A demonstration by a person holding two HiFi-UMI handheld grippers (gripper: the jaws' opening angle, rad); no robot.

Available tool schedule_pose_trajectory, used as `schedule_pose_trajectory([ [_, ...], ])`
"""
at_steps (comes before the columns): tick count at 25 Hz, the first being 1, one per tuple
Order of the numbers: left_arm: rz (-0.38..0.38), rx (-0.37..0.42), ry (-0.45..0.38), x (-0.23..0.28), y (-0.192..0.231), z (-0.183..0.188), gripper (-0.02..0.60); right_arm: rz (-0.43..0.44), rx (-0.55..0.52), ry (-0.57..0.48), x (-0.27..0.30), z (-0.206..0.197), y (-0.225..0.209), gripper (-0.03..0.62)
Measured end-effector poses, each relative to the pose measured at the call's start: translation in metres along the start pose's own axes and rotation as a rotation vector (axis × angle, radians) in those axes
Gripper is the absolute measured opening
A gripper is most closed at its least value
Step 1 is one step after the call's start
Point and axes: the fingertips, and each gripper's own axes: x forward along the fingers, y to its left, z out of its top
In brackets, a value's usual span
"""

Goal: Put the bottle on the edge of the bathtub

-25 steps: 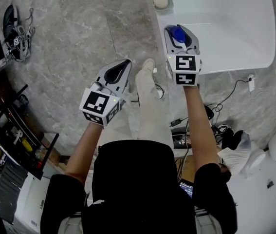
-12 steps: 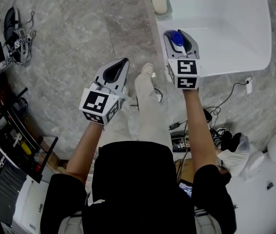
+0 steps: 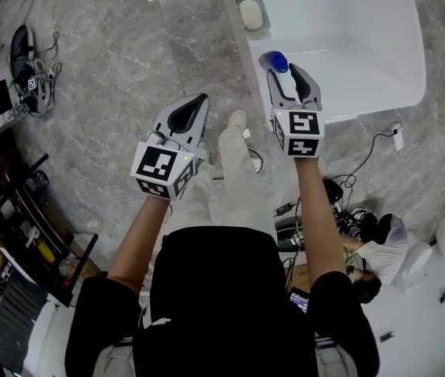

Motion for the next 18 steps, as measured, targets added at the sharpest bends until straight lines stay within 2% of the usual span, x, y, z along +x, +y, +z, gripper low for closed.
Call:
schedule_pose_trajectory([
  [4, -0.009, 0.022, -0.019, -0.015, -0.005, 0.014, 0.012, -0.017, 0.005, -0.019, -0.025, 0.012, 0.01, 0.187],
  [10, -0.033, 0.074, -0.052, -0.049, -0.026, 0.028, 0.012, -0.07, 0.04, -0.068, -0.076, 0.027, 0.021, 0.103],
  [14, -0.049, 0.14, -0.072, -0.073, -0.038, 0.035, 0.012, -0.105, 0.055, -0.096, -0.107, 0.037, 0.035, 0.075],
  [18, -0.065, 0.166, -0.098, -0.102, -0.05, 0.038, 0.012, -0.129, 0.064, -0.119, -0.141, 0.041, 0.056, 0.057],
])
